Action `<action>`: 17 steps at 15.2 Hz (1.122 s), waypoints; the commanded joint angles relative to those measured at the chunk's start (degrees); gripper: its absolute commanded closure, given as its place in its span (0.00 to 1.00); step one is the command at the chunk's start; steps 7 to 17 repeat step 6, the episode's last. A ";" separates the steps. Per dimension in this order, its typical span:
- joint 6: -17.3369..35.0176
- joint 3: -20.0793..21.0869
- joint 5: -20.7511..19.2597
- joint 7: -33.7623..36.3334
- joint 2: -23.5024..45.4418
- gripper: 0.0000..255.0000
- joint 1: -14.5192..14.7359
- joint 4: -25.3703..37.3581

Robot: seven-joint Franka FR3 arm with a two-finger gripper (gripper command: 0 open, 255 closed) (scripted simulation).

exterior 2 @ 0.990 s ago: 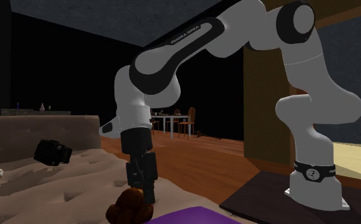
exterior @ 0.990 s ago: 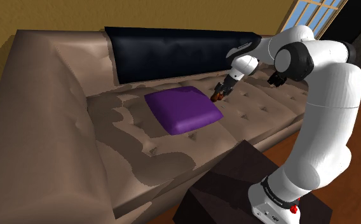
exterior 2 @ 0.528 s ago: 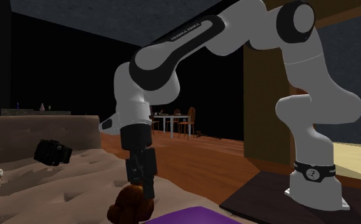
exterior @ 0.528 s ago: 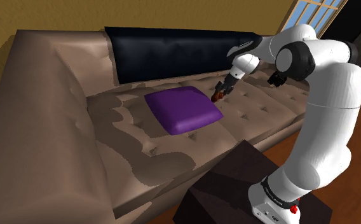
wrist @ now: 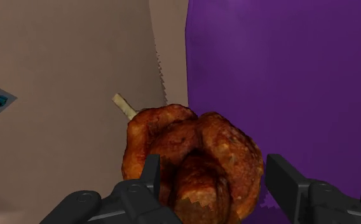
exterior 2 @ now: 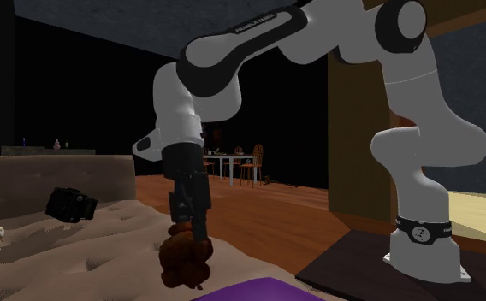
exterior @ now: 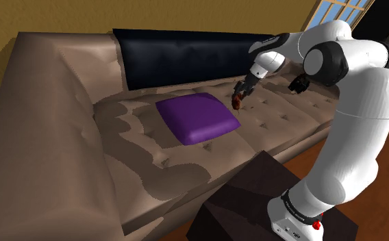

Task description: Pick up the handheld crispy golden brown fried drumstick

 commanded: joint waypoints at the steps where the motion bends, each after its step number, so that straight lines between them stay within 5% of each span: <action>1: -0.79 -0.24 -0.58 0.62 -1.02 1.00 0.22 0.01; 17: -2.42 -0.58 -1.43 1.62 -2.22 1.00 0.38 0.77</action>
